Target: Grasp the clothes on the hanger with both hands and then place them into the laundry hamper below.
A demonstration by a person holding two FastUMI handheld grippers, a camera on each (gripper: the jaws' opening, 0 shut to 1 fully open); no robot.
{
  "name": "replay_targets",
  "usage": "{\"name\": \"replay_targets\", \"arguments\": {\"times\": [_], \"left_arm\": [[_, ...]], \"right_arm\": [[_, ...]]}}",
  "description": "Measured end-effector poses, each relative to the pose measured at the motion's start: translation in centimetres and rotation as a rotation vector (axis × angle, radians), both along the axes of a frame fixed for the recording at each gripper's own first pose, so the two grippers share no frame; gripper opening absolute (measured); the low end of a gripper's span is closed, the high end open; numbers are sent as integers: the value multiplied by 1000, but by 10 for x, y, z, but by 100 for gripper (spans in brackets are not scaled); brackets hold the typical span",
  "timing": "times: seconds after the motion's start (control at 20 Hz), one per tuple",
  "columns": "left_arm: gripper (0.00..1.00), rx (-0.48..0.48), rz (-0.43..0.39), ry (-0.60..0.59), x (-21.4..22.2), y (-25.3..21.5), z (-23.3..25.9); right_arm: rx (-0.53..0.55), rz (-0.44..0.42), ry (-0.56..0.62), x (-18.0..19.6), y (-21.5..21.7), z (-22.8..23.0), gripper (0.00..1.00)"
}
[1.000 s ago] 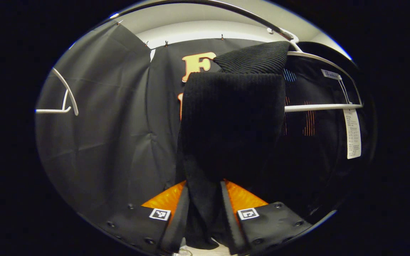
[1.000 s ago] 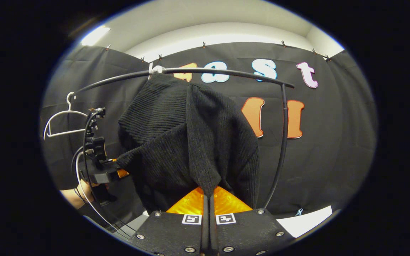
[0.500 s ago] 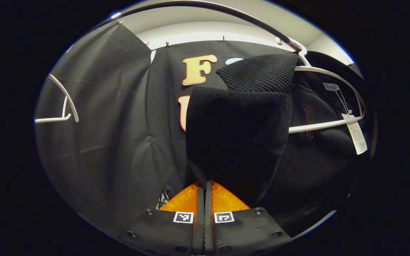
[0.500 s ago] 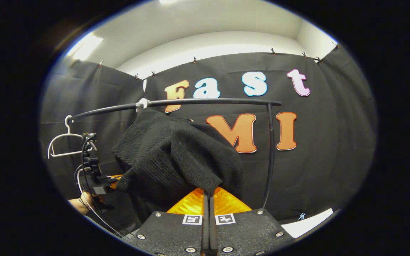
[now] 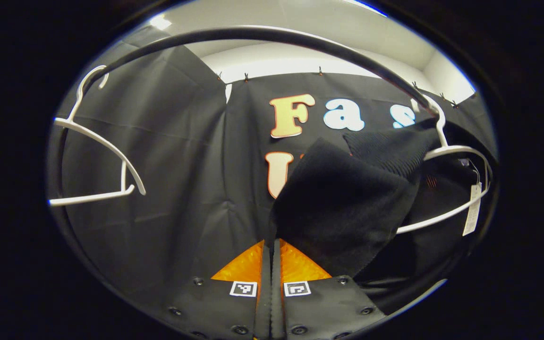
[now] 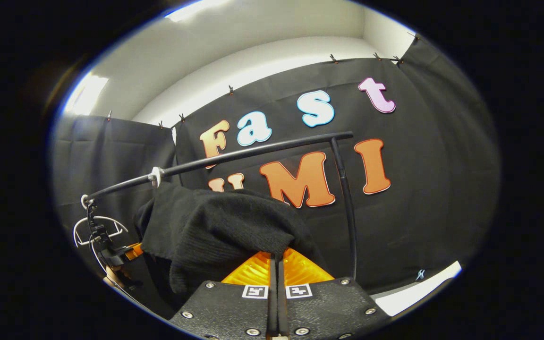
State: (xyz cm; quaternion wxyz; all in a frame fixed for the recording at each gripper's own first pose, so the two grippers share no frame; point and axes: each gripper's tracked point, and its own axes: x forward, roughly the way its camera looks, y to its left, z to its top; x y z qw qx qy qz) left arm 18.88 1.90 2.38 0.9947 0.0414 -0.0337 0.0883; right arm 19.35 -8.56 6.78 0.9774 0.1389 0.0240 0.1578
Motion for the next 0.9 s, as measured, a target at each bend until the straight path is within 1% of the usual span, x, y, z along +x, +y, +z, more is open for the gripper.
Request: {"name": "replay_targets", "arguments": {"times": [0.05,0.1,0.2,0.3,0.35,0.4,0.45,0.5,0.55,0.6,0.65,0.7,0.75,0.8,0.85,0.9], "left_arm": [[7,12,9,-3,1,6,4],[7,22,14,-1,2,11,6],[7,40,20,2,8,13,9],[7,66,34,-19,11,16,19],[7,72,42,-36,11,19,28],[7,79,47,-55,12,19,41],[7,95,57,-77,11,20,54],[7,116,69,-95,12,23,67],[7,136,86,-106,12,26,75],[7,147,101,-104,14,30,80],[4,141,97,-97,20,29,81],[7,135,91,-84,23,27,77],[7,148,93,-67,26,32,70],[7,171,100,-55,28,35,66],[7,181,106,-42,35,36,58],[4,170,104,-23,42,36,48]], "right_arm": [[7,4,-3,6,-2,3,7],[5,12,-4,13,-3,6,0],[-5,27,8,27,-5,4,0],[15,50,31,42,-8,2,0],[34,58,44,50,-11,-1,7],[56,70,55,55,-14,-1,0],[78,76,72,60,-17,-3,0],[86,60,89,63,-24,-7,9],[76,15,85,69,-37,-6,3],[70,-24,66,75,-52,-1,4],[78,-23,65,77,-56,2,4],[93,-15,71,76,-50,0,0],[65,-7,85,76,-45,-8,0],[31,5,93,78,-37,-13,7],[8,14,101,79,-33,-23,0],[-4,20,114,79,-32,-36,0]]}}
